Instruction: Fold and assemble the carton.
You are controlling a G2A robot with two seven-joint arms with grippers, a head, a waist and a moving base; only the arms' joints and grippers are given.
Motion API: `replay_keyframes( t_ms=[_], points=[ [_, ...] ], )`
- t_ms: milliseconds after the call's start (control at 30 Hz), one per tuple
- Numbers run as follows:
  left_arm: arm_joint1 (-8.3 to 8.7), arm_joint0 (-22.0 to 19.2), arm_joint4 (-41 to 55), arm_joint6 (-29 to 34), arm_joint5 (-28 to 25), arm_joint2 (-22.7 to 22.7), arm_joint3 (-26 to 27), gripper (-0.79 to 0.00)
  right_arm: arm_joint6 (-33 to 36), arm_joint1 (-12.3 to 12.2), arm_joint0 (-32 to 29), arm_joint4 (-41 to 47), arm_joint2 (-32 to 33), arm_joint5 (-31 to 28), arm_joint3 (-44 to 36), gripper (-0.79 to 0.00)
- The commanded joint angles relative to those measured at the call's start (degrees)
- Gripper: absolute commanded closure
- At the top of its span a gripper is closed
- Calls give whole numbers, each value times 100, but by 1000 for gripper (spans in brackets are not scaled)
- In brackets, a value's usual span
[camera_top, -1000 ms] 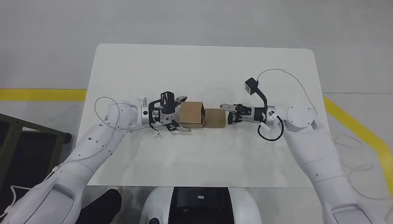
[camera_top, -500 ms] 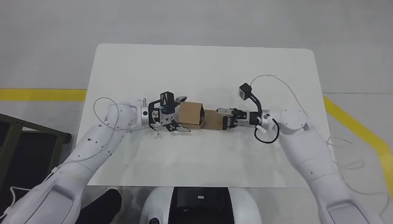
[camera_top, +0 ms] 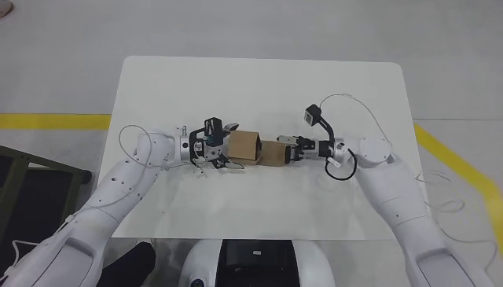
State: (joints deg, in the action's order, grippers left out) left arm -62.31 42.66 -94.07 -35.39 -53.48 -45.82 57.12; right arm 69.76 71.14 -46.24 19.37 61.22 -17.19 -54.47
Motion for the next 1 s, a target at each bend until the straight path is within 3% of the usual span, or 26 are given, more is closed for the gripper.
replay_keyframes(
  t_ms=[0, 67, 133, 167, 200, 333, 433, 467, 733, 967],
  points=[
    [0, 2, 2, 4, 0, -2, 4, -785, -63, -21, 6, -219, -14, 73, -58, -785],
    [-1, 4, 6, 11, 1, -2, 10, -785, -131, -38, -8, -408, -39, 145, -145, -742],
    [-2, 2, 0, 19, -8, 1, 18, -785, -214, -52, -28, -560, -56, 217, -238, -548],
    [-2, 2, 1, 20, -10, 1, 19, -785, -255, -58, -44, -606, -59, 249, -285, -394],
    [-2, 1, 2, 22, -10, 0, 20, -785, -307, -67, -53, -684, -61, 294, -323, -372],
    [-1, 2, 16, 15, -6, -11, 22, -785, -451, -104, -90, -980, -64, 505, -499, -366],
    [1, 2, 11, 17, -5, -19, 25, -785, -551, -139, -113, -1247, -62, 711, -648, -317],
    [2, 5, 9, 8, 0, -21, 32, -785, -581, -151, -119, -1347, -61, 784, -701, -256],
    [12, 15, -4, -13, -8, -38, 50, -785, -724, -246, -253, -1874, -8, 1261, -1151, -163],
    [16, 18, -13, -18, -15, -45, 56, -785, -576, -268, -359, -1394, 114, 1191, -1242, -234]
  ],
)
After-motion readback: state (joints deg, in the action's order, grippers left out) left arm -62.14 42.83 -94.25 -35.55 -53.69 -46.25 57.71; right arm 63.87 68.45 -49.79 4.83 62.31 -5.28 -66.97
